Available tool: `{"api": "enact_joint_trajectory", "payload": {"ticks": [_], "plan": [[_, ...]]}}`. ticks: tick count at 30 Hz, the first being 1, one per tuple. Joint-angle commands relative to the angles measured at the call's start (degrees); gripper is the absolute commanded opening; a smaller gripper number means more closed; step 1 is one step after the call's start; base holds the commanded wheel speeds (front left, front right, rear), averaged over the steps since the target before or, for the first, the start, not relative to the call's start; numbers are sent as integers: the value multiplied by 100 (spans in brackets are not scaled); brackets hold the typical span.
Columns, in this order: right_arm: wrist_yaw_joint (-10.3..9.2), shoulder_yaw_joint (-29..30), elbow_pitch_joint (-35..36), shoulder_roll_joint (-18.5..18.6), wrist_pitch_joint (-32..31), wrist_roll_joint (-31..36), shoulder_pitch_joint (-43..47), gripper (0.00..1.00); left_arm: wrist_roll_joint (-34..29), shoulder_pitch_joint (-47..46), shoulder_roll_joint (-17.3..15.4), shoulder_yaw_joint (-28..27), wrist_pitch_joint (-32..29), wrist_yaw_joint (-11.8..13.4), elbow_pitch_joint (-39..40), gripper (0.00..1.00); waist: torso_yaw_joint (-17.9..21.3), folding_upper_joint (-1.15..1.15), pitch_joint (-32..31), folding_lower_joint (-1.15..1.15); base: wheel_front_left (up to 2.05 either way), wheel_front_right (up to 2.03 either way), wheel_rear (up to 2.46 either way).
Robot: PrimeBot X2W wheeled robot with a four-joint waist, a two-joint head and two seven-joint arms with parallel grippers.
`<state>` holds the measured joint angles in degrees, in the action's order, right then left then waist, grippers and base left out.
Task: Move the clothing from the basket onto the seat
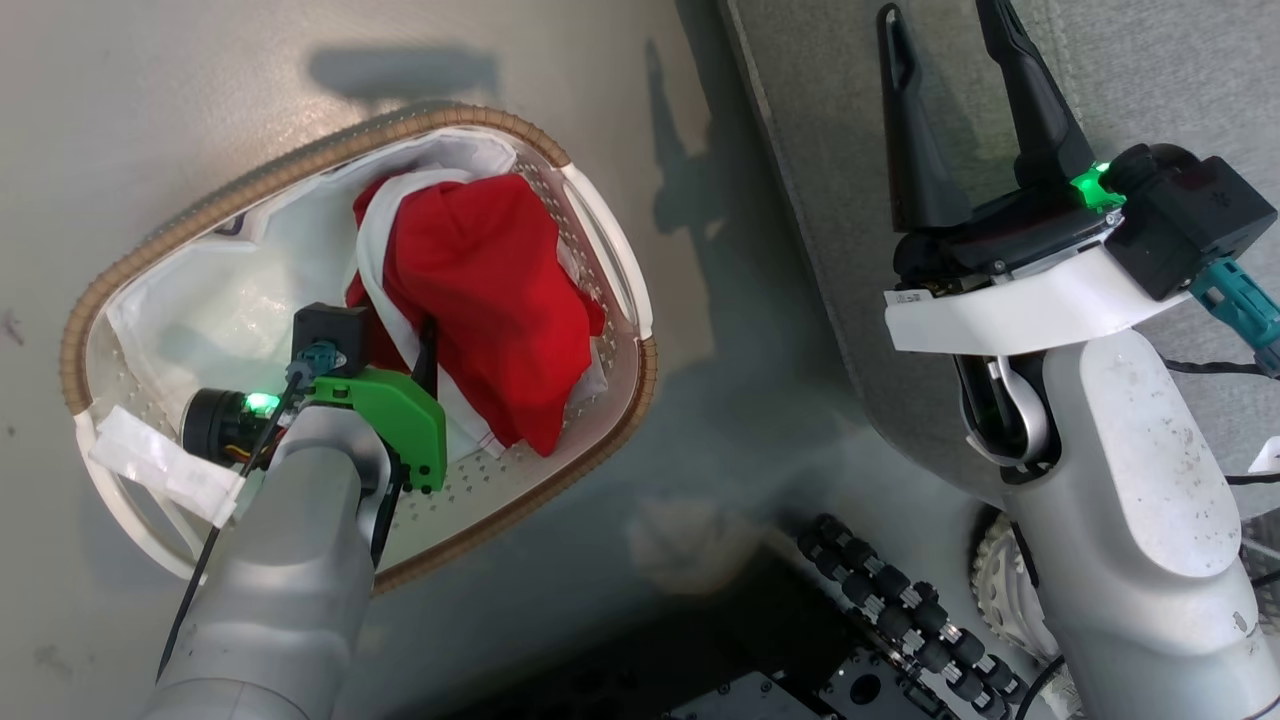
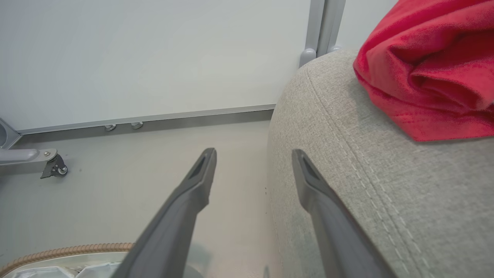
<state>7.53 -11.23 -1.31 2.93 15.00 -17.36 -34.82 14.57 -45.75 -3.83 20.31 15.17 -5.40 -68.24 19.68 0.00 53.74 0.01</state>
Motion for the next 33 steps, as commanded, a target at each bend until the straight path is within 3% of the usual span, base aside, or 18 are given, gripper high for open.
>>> {"api": "enact_joint_trajectory", "payload": {"ticks": [1, 13, 14, 15, 24, 33], "plan": [[-8, -6, 38, 2, 25, -9, -71, 100, 43, -149, 2, 22, -4, -47, -64, 100, -2, 0, 112, -1, 0, 0, 0], [-8, 33, 164, 5, 25, 76, -71, 100, 350, -355, 77, 434, -5, -213, -295, 100, -86, 0, 217, -1, 0, 0, 0], [-8, 35, 170, 4, 25, 84, -72, 100, 422, -351, 80, 520, -5, -215, -261, 58, -88, 0, 222, -1, 0, 0, 0], [-8, 38, 172, 5, 25, 85, -74, 100, 535, -341, 83, 618, -12, -215, -208, 2, -93, 0, 226, -1, 0, 0, 0], [-8, 61, 83, 6, 25, -1, -126, 100, 1268, -195, 32, 1331, -4, -218, 105, 0, -96, 0, 72, -1, 0, 0, 0], [-8, 85, -141, 7, 25, 48, 86, 100, 1654, 284, -130, 1619, -5, -215, 874, 0, -277, 0, -654, -1, 0, 0, 0]]}}
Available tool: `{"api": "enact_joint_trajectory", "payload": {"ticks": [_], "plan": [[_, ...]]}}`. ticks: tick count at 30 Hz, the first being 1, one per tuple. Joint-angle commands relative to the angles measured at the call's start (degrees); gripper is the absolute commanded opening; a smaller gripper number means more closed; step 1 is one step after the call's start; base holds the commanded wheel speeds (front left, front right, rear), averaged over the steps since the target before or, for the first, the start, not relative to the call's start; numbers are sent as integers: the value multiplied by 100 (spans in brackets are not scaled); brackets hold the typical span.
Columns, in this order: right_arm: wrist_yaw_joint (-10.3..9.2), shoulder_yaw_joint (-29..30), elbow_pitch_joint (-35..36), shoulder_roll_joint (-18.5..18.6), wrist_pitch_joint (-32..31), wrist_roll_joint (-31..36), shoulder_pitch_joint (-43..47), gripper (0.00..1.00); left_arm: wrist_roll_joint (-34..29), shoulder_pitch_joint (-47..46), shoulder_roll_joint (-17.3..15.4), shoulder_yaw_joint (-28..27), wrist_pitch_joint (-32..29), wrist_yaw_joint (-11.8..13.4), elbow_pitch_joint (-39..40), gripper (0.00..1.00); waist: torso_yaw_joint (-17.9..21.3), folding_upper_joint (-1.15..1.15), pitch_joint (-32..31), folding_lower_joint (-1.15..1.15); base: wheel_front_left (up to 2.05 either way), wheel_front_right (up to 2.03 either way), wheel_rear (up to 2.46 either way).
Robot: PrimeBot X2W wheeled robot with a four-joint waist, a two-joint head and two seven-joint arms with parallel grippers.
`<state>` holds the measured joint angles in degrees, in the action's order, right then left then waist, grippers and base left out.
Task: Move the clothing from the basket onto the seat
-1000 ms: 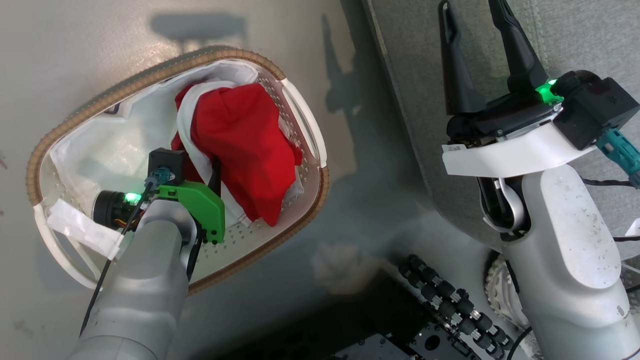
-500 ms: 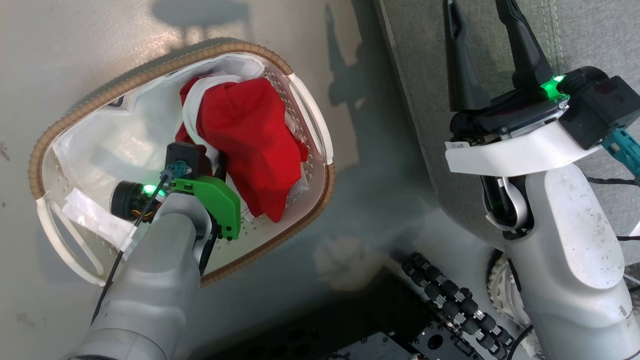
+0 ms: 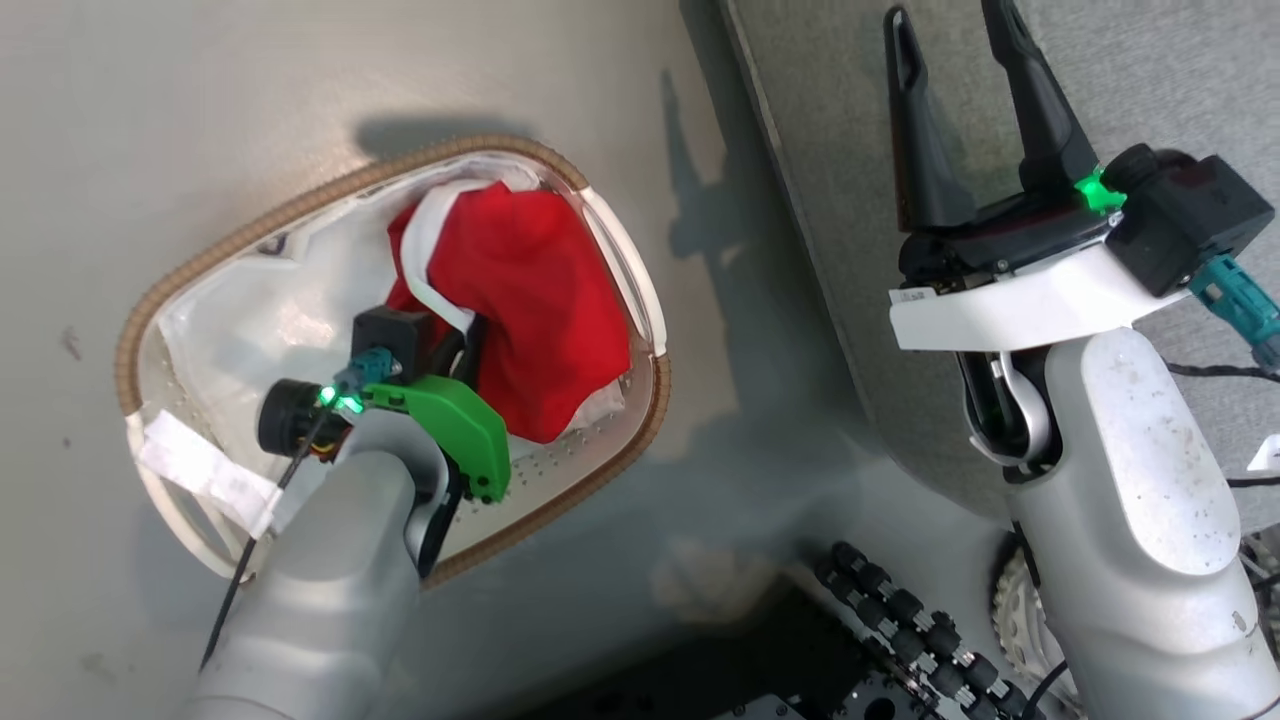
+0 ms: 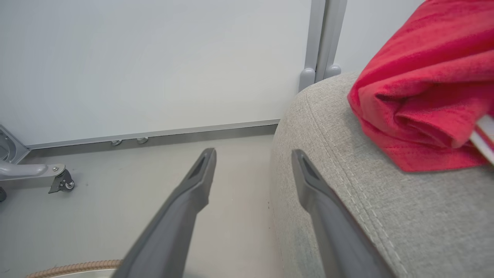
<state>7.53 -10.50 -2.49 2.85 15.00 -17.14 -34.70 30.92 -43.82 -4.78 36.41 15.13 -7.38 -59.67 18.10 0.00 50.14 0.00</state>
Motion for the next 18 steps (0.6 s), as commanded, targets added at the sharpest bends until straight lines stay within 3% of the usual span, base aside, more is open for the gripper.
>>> {"api": "enact_joint_trajectory", "payload": {"ticks": [1, 18], "plan": [[-8, 24, -51, 15, 25, 47, 111, 100, 1, 146, -43, 17, -1, -17, 126, 0, -157, 0, -379, 0, 0, 0, 0], [-8, 160, -585, 20, 25, 223, 924, 100, -584, 1612, 69, -417, 0, -17, 2110, 0, -987, 0, -2169, 0, 0, 0, 0]]}}
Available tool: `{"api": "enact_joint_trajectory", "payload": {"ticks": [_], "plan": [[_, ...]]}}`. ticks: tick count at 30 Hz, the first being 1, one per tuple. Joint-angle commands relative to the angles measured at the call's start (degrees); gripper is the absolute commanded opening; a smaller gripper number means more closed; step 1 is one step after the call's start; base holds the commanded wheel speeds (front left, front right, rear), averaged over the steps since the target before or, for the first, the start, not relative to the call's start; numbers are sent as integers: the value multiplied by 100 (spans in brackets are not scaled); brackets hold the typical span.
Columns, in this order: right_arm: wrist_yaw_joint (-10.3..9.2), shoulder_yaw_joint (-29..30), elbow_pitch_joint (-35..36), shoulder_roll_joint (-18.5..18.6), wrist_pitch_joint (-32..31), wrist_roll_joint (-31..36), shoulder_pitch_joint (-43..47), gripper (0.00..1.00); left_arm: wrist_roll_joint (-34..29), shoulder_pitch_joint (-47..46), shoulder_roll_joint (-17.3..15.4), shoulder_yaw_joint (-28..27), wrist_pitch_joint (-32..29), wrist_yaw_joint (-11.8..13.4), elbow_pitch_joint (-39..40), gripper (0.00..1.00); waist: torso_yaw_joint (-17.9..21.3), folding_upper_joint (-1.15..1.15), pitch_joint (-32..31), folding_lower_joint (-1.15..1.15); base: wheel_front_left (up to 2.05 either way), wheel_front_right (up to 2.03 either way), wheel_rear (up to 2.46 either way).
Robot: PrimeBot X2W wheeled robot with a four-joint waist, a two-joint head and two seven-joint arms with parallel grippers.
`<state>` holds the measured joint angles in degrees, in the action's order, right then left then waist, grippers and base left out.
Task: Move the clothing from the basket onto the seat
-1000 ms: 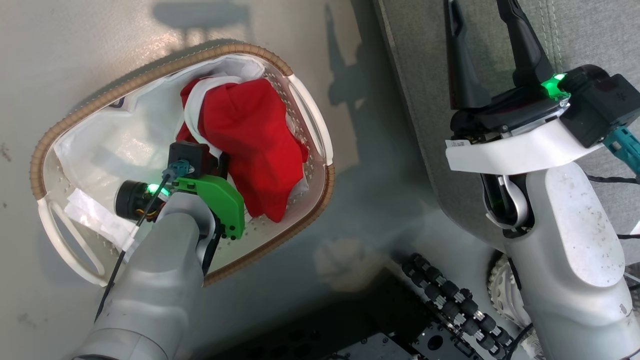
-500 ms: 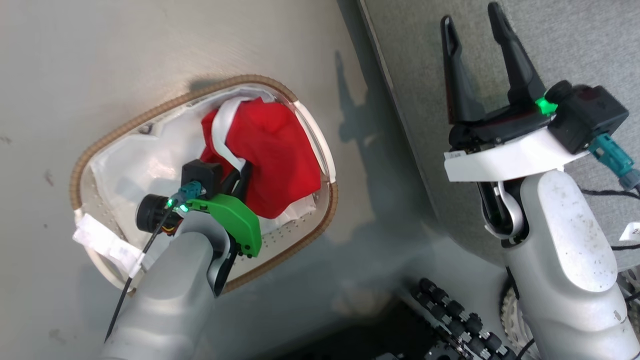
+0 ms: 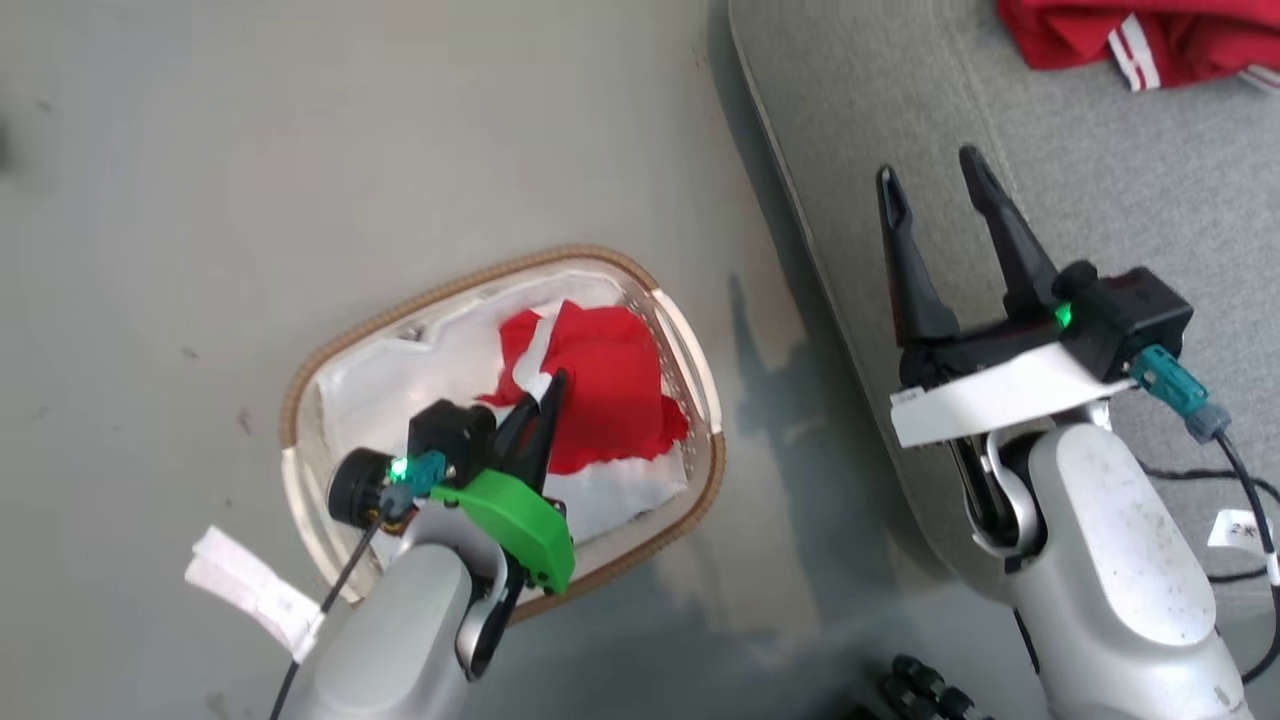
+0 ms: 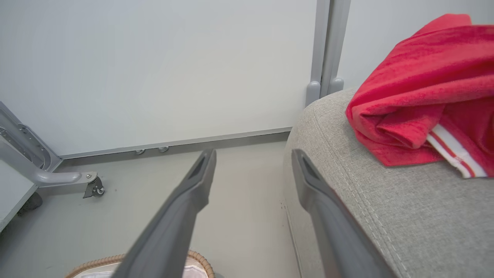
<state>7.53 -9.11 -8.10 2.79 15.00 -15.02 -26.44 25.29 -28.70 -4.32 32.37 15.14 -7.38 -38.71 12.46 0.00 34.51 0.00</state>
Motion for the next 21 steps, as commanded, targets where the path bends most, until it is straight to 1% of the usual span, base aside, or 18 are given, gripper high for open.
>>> {"api": "enact_joint_trajectory", "payload": {"ticks": [1, 12, 21], "plan": [[-8, 57, -54, 27, 25, 29, 174, 100, -57, 190, 38, -57, -2, -17, 140, 0, -482, 0, -731, 0, 0, 0, 0], [-8, 112, -298, 26, 25, 146, 793, 100, -449, 878, 95, -559, 0, -17, 1554, 0, -836, 0, -1661, 0, 0, 0, 0], [-8, 229, -404, 25, 25, 180, 1258, 100, -580, 994, 126, -767, 0, -17, 2825, 0, -1035, 0, -2334, 0, 0, 0, 0]]}}
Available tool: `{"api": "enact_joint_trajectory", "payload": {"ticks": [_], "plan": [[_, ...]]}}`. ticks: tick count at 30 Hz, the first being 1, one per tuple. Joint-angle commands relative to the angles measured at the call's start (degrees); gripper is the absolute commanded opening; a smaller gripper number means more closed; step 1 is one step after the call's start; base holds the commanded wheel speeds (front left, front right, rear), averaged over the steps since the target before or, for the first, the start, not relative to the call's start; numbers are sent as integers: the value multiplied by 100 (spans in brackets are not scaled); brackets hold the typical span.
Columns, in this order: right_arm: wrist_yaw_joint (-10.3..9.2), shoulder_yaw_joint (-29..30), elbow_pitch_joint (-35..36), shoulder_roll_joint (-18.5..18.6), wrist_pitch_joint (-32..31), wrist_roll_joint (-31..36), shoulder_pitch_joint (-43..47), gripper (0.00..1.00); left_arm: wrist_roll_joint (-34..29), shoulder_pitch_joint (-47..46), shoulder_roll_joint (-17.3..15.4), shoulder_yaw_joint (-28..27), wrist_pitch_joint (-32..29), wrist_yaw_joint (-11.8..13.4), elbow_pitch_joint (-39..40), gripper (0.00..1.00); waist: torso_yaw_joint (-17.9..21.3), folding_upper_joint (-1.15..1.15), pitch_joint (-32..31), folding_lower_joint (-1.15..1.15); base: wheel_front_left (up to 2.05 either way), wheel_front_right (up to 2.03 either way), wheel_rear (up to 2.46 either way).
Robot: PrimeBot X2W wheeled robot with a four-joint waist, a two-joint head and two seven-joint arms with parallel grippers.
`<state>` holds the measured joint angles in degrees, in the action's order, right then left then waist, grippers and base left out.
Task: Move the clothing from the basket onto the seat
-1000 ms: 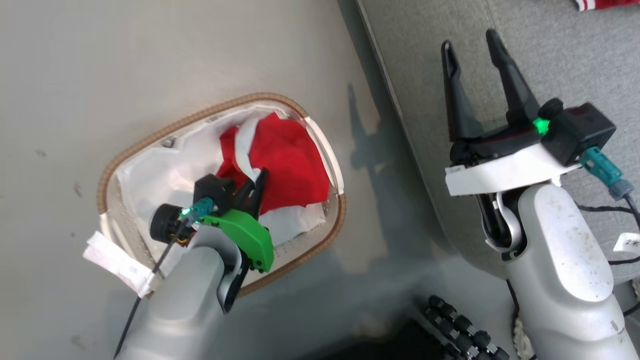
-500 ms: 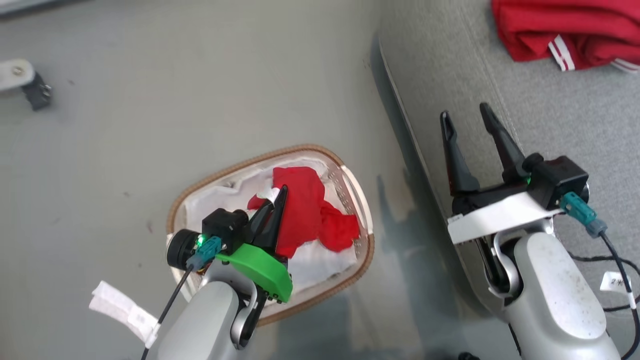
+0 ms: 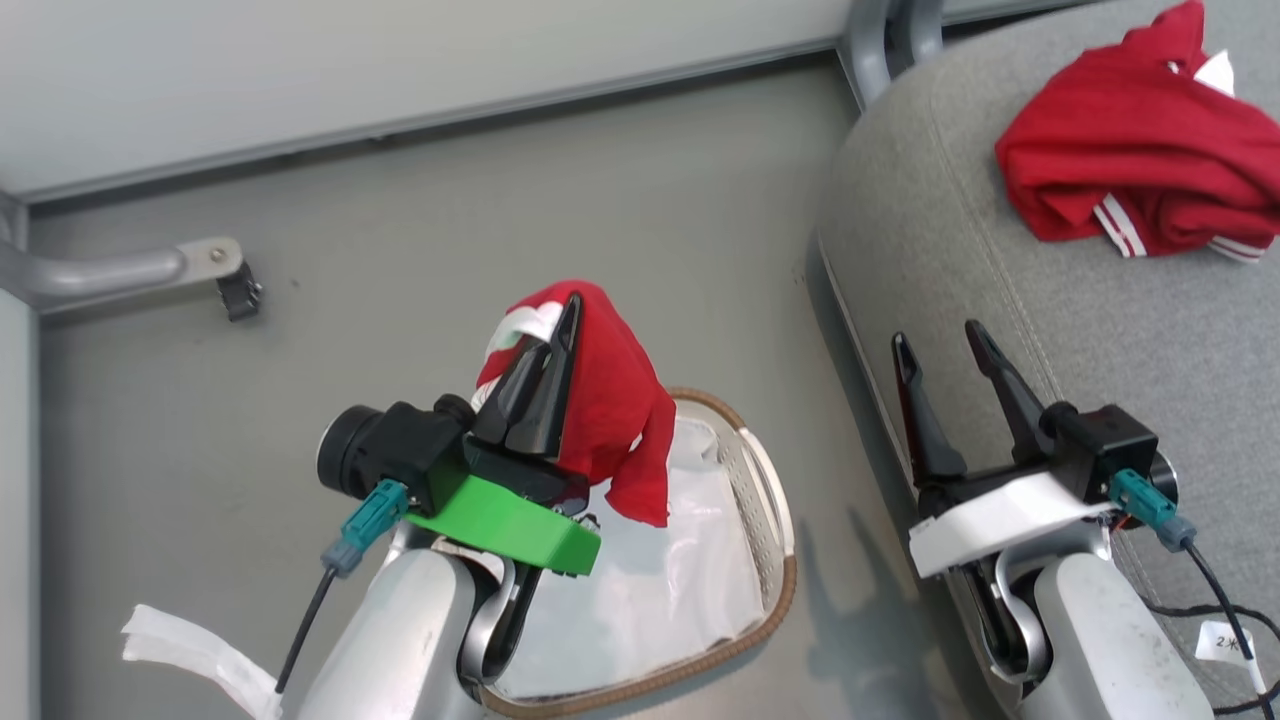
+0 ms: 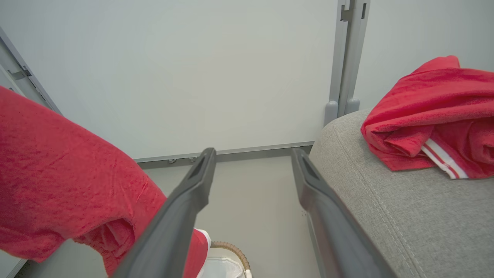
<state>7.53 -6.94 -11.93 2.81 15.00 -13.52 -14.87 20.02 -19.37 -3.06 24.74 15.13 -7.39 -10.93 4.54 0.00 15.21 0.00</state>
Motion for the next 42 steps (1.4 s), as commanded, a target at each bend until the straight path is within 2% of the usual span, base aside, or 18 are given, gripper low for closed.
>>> {"api": "enact_joint_trajectory", "payload": {"ticks": [1, 12, 16, 20, 25, 31, 35, 41, 42], "plan": [[-8, 6, -31, 23, 25, 20, 148, 100, -75, 23, 2, -13, 2, -16, 175, 0, -252, 0, -467, 0, 0, 0, 0], [-8, -200, -135, 23, 25, -79, 514, 100, -18, -288, 12, -139, 0, -16, 1044, 0, -251, 0, -924, 0, 0, 0, 0], [-8, -443, -141, 20, 25, 132, 548, 100, 26, -207, 13, -135, 0, -16, 1125, 0, -251, 0, -1009, 0, 0, 0, 0], [-8, -1005, -74, 74, 25, 314, 428, 100, 56, -121, 13, -63, 0, -16, 1180, 0, -288, 0, -1054, 0, 0, 0, 0], [-8, -2239, -237, 426, 25, 287, 64, 100, 149, -74, 13, 95, 0, -16, 1226, 0, -398, 0, -1102, 0, 0, 0, 0], [-8, -2821, -429, 507, 25, 337, -492, 100, 275, -100, 13, 371, 0, -16, 1197, 0, -568, 0, -1115, 0, 0, 0, 0], [-8, -2905, -698, 427, 25, 503, -796, 100, 392, -172, 14, 620, 0, -16, 1185, 0, -707, 0, -1121, 0, 0, 0, 0], [-8, -2647, -1146, 183, 25, 704, -1022, 100, 542, -266, 12, 977, 0, -16, 1226, 0, -948, 0, -1118, 0, 0, 0, 0], [-8, -2627, -1218, 157, 25, 711, -1031, 63, 563, -264, 12, 1020, 0, -16, 1233, 0, -983, 0, -1118, 0, 0, 0, 0]]}}
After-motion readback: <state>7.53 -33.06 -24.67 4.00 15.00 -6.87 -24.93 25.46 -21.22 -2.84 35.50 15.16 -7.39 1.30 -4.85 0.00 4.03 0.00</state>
